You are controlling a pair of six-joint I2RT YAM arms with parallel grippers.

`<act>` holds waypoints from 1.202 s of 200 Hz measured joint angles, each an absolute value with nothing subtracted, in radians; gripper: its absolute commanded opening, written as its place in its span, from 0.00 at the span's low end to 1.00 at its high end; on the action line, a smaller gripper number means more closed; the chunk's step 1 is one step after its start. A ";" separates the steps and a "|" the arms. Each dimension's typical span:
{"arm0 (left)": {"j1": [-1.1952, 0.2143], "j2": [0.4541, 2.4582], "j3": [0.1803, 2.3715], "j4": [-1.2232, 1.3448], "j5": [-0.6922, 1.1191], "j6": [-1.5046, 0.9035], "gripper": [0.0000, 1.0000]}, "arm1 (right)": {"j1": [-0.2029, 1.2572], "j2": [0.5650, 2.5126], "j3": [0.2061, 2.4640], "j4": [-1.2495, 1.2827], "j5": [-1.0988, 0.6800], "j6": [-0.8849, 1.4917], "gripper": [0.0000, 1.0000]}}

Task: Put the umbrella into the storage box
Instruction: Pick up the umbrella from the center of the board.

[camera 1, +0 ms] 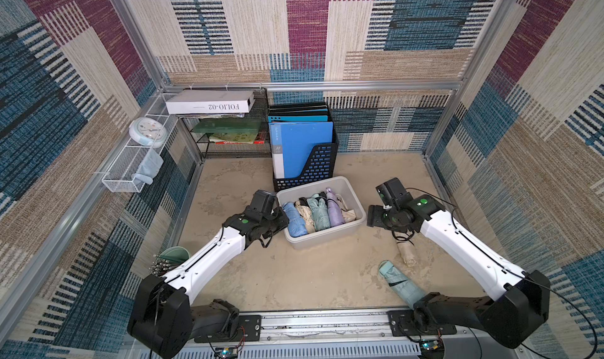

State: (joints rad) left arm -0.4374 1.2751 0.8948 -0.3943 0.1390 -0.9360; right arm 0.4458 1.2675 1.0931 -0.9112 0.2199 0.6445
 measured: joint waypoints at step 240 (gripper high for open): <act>-0.418 1.209 0.913 -0.364 0.153 -0.902 0.84 | 0.156 1.486 0.879 -0.843 0.246 0.497 0.82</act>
